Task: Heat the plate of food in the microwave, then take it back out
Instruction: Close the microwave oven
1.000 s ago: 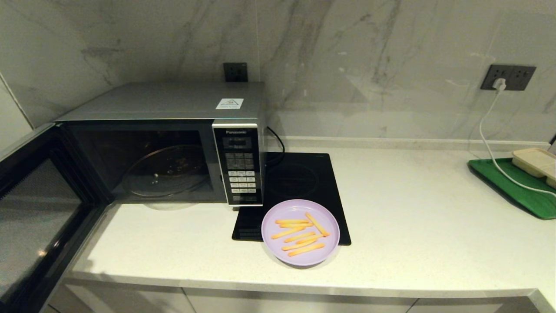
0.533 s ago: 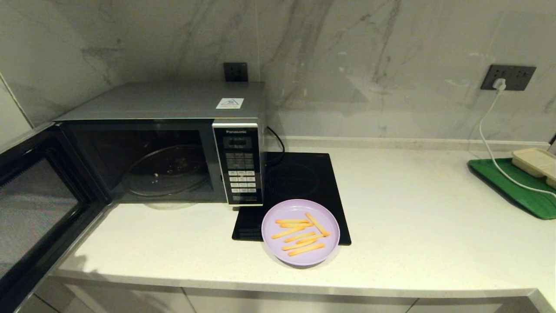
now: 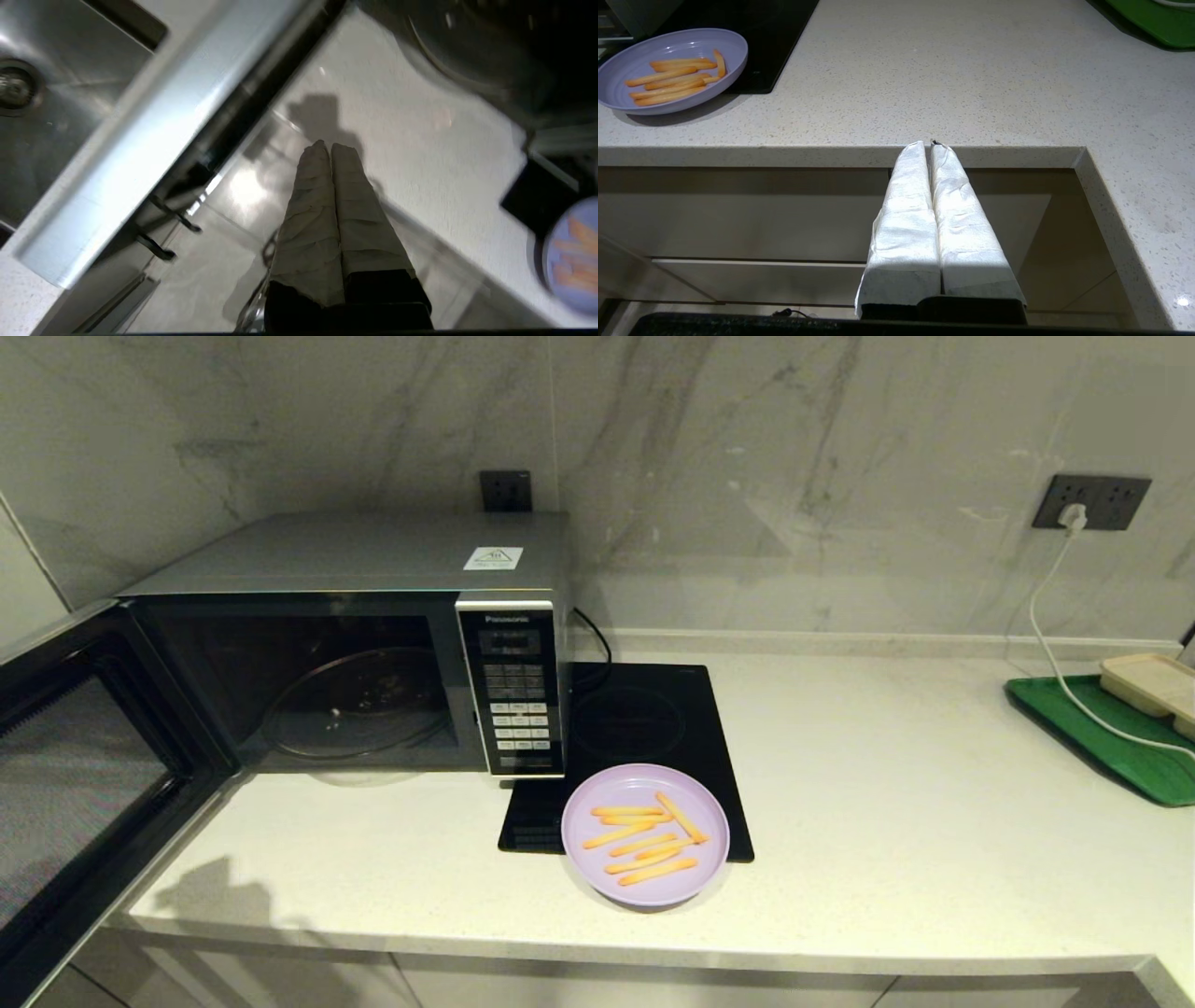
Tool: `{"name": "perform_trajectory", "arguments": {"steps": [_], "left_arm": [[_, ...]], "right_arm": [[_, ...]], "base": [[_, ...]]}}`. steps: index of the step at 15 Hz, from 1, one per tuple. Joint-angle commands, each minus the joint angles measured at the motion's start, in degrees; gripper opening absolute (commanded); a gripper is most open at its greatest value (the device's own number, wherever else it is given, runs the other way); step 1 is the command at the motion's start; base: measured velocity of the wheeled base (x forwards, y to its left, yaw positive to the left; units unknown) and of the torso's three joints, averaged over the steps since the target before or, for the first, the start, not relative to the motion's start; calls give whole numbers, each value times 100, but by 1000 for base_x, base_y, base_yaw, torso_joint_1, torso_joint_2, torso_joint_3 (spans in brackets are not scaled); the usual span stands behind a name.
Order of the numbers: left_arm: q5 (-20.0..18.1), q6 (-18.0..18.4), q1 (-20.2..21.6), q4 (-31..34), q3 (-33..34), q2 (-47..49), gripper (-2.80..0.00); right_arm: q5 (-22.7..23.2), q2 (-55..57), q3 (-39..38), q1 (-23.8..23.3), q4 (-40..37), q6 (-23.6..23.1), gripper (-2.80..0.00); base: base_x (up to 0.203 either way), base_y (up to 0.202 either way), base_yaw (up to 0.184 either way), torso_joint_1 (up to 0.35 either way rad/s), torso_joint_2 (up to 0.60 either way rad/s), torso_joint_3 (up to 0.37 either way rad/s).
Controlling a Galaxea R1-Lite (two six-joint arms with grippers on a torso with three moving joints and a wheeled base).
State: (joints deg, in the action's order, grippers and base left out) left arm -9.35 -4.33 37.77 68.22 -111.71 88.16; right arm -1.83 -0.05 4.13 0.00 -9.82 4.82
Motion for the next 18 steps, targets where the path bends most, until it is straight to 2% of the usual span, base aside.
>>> {"name": "perform_trajectory", "arguments": {"steps": [1, 3, 7, 10, 14, 18], "left_arm": [[288, -272, 314, -728, 6, 177, -280], [354, -118, 599, -1048, 9, 384, -280], [382, -95, 983, -1050, 9, 771, -280], [382, -98, 1020, -989, 36, 877, -280], [312, -112, 980, -472, 45, 887, -280], [305, -139, 934, -283, 179, 931, -280]], "right_arm": [[-1, 5, 0, 0, -2, 2, -280], [-1, 5, 0, 0, -2, 2, -280], [-1, 5, 0, 9, -2, 2, -280], [-1, 5, 0, 9, -2, 2, -280], [-1, 5, 0, 9, -2, 2, -280], [-1, 5, 0, 0, -2, 2, -280]], "base": [[0, 0, 0, 0, 0, 0], [0, 0, 0, 0, 0, 0], [0, 0, 0, 0, 0, 0], [0, 0, 0, 0, 0, 0], [0, 0, 0, 0, 0, 0], [0, 0, 0, 0, 0, 0]]}}
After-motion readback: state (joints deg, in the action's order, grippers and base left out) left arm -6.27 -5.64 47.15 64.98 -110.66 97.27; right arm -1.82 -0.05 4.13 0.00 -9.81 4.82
